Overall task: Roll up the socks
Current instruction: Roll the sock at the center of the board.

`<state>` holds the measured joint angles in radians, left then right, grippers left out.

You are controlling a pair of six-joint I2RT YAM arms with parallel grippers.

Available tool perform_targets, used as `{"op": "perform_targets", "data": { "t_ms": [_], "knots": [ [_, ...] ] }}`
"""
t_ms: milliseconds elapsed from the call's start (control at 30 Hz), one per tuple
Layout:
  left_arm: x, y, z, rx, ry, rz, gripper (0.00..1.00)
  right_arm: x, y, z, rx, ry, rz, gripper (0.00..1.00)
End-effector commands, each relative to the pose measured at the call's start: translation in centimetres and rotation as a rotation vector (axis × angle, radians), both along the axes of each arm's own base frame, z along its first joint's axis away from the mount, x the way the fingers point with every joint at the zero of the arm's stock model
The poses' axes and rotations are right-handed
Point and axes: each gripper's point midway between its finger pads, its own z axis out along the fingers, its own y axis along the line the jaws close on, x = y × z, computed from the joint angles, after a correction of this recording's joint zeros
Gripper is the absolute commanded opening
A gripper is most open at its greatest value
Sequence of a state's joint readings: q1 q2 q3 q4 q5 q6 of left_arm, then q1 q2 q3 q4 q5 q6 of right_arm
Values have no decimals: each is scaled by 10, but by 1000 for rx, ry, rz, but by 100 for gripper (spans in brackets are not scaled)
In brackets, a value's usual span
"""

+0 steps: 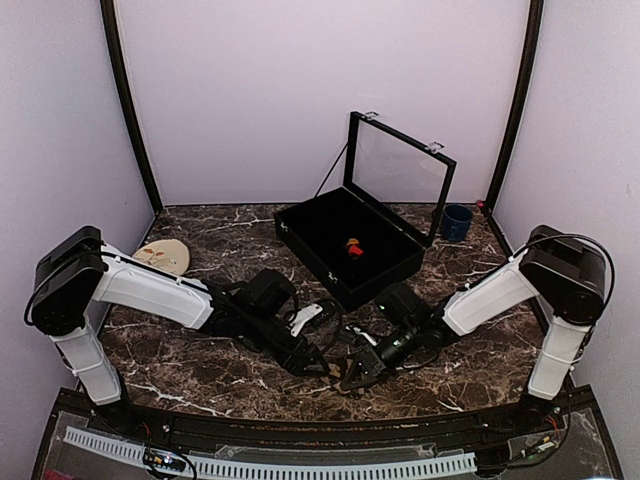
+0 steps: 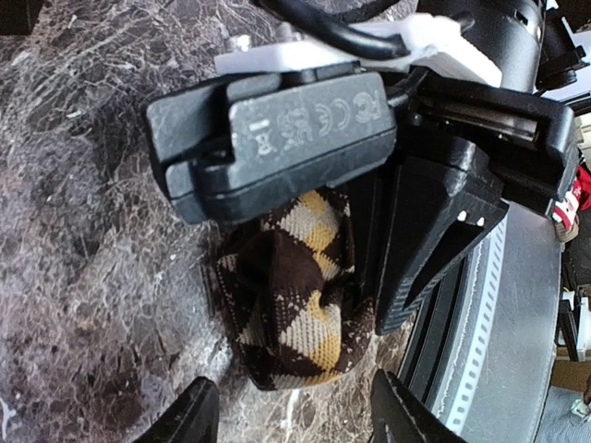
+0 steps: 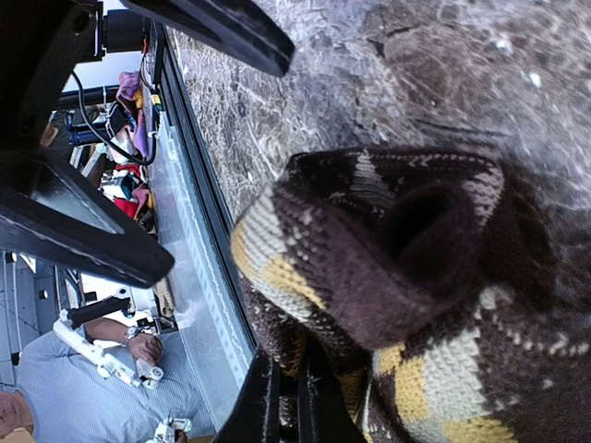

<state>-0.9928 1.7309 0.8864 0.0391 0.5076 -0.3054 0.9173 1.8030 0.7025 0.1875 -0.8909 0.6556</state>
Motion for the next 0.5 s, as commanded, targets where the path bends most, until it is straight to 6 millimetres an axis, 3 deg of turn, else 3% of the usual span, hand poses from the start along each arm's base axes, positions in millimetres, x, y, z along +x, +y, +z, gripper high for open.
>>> {"op": "perform_targets", "data": {
  "t_ms": [0, 467],
  "knots": [
    [-6, -12, 6, -36, -19, -69, 59, -3, -8, -9, -19, 38, -6, 0],
    [-20, -25, 0, -55, -10, -148, 60, -1, -15, -11, -7, 69, -5, 0]
  ]
}}
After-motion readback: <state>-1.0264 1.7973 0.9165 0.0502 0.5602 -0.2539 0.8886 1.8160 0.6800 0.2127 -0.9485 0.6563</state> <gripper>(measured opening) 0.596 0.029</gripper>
